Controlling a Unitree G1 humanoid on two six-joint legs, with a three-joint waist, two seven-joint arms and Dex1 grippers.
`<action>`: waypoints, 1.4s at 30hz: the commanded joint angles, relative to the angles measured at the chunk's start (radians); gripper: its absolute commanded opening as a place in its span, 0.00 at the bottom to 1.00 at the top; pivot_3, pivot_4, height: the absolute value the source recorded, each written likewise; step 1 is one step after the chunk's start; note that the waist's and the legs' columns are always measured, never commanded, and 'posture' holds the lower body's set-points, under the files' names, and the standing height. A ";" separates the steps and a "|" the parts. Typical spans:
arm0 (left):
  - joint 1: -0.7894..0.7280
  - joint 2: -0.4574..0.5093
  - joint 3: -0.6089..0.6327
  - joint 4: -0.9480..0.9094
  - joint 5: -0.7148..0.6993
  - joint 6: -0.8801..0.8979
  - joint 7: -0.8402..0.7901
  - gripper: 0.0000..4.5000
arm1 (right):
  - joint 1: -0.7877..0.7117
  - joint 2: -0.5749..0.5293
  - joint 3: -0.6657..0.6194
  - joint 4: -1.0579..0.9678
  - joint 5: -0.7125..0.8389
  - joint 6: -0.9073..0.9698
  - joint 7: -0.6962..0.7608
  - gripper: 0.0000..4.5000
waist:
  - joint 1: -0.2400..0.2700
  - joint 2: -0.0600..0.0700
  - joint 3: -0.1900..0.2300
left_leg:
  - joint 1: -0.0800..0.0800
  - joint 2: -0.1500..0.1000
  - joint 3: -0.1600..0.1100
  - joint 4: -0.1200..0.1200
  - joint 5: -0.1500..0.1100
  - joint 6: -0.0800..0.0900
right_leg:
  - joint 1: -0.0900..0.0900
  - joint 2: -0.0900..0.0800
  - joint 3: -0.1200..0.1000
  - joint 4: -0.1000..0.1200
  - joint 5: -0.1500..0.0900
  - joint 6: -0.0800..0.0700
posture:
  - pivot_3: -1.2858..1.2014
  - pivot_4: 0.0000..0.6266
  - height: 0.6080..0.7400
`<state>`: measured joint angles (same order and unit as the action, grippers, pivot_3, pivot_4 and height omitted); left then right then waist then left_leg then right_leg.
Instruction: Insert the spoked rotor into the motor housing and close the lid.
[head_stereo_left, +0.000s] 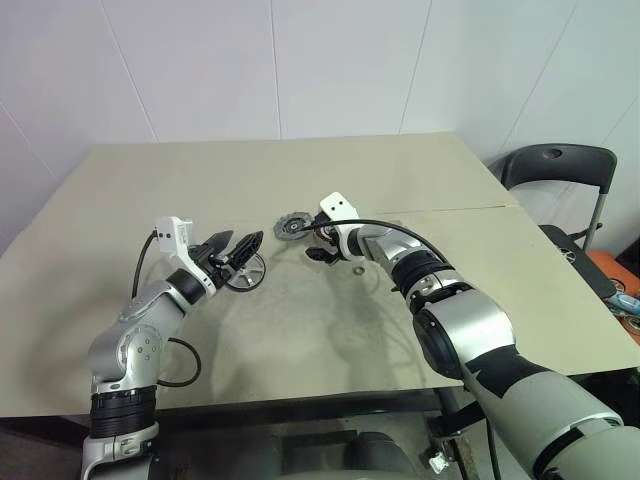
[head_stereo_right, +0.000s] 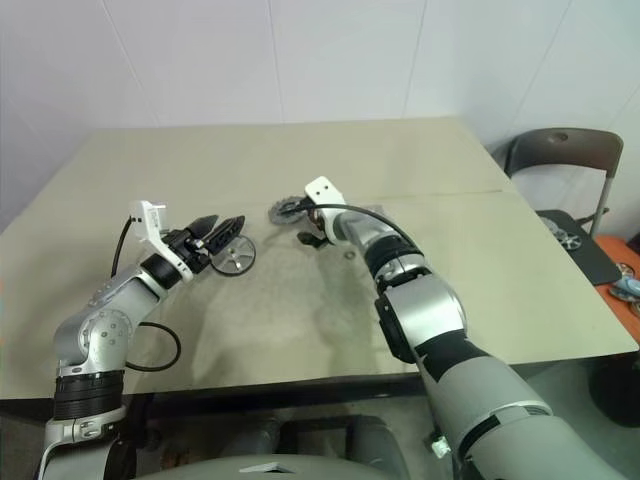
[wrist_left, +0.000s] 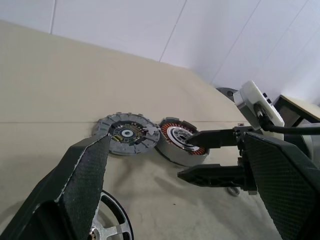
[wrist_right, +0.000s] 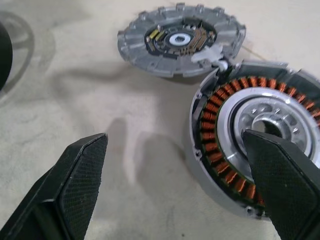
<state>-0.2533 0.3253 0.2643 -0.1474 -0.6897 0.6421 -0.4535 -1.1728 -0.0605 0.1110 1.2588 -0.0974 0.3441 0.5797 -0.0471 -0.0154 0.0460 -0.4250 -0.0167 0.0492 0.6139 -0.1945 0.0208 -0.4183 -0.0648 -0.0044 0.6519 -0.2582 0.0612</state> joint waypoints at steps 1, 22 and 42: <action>-0.026 0.012 0.002 -0.018 0.003 -0.018 -0.003 1.00 | -0.003 -0.012 -0.011 -0.035 0.005 0.018 0.009 0.99 | 0.000 0.000 0.000 | 0.000 0.000 0.000 0.000 0.000 0.000 | 0.000 0.000 0.000 0.000 0.000 0.000 | 0.52 0.00 1.00; -0.023 0.016 0.013 -0.009 0.011 -0.034 0.013 1.00 | -0.014 0.001 -0.047 -0.045 0.023 0.065 0.008 0.23 | -0.001 0.000 0.000 | 0.000 0.000 0.000 -0.001 0.000 0.000 | -0.001 0.000 0.000 0.000 0.000 0.000 | 0.52 0.00 1.00; -0.050 0.014 0.006 0.028 0.019 -0.047 0.021 1.00 | -0.019 0.004 -0.055 -0.102 0.045 0.102 0.026 0.01 | -0.002 0.000 0.000 | -0.001 0.000 0.000 -0.001 0.000 0.000 | -0.002 0.000 0.000 0.000 0.000 0.000 | 0.52 0.00 1.00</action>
<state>-0.2811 0.3357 0.2603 -0.1107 -0.6728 0.6182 -0.4322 -1.1689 -0.0587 0.0675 1.2003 -0.0701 0.4407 0.5921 -0.0494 -0.0153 0.0460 -0.4259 -0.0165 0.0492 0.6128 -0.1946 0.0207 -0.4200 -0.0651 -0.0044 0.6516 -0.2583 0.0610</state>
